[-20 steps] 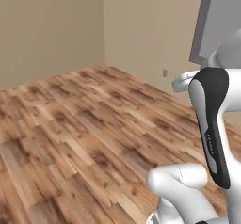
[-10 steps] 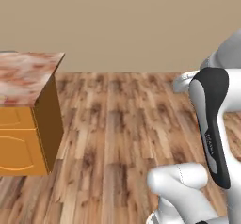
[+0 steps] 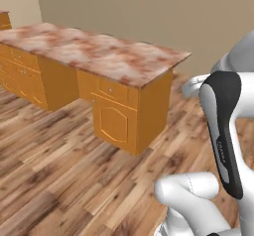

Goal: Pick the egg and butter from the fridge and place them by the bowl for mixing.

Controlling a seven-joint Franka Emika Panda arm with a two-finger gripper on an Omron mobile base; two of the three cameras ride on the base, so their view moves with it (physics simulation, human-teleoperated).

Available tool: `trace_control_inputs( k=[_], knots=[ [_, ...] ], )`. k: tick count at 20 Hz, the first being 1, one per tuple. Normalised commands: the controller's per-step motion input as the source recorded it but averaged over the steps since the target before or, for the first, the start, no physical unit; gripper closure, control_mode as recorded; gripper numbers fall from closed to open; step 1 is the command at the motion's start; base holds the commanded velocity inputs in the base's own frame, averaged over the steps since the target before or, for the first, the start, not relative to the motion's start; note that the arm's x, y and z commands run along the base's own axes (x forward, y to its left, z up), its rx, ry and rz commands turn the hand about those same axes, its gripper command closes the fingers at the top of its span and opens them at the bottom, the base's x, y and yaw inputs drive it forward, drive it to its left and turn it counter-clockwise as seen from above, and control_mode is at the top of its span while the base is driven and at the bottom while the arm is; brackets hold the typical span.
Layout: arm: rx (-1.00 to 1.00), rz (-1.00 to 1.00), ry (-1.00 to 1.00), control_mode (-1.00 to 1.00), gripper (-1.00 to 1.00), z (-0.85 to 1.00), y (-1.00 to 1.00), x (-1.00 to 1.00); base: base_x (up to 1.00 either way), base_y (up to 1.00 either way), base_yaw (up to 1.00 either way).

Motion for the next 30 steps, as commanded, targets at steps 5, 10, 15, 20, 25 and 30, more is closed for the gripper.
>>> trace_control_inputs(
  k=[5, 10, 15, 20, 25, 30],
  knots=[
    [0.00, 0.00, 0.00, 1.00, 1.00, 0.00, 0.00, 0.00, 0.22, -0.31, 0.75],
    [0.00, 0.00, 0.00, 1.00, 1.00, 0.00, 0.00, 0.00, 1.00, -0.61, 0.05],
    [0.00, 0.00, 0.00, 1.00, 1.00, 0.00, 0.00, 0.00, 1.00, -0.42, 0.17],
    [0.00, 0.00, 0.00, 1.00, 1.00, 0.00, 0.00, 0.00, 1.00, -0.15, 0.44],
    [0.00, 0.00, 0.00, 1.00, 1.00, 0.00, 0.00, 0.00, 1.00, -0.11, 0.38],
    [0.00, 0.00, 0.00, 1.00, 1.00, 0.00, 0.00, 0.00, 1.00, 0.00, 0.32]
  ],
)
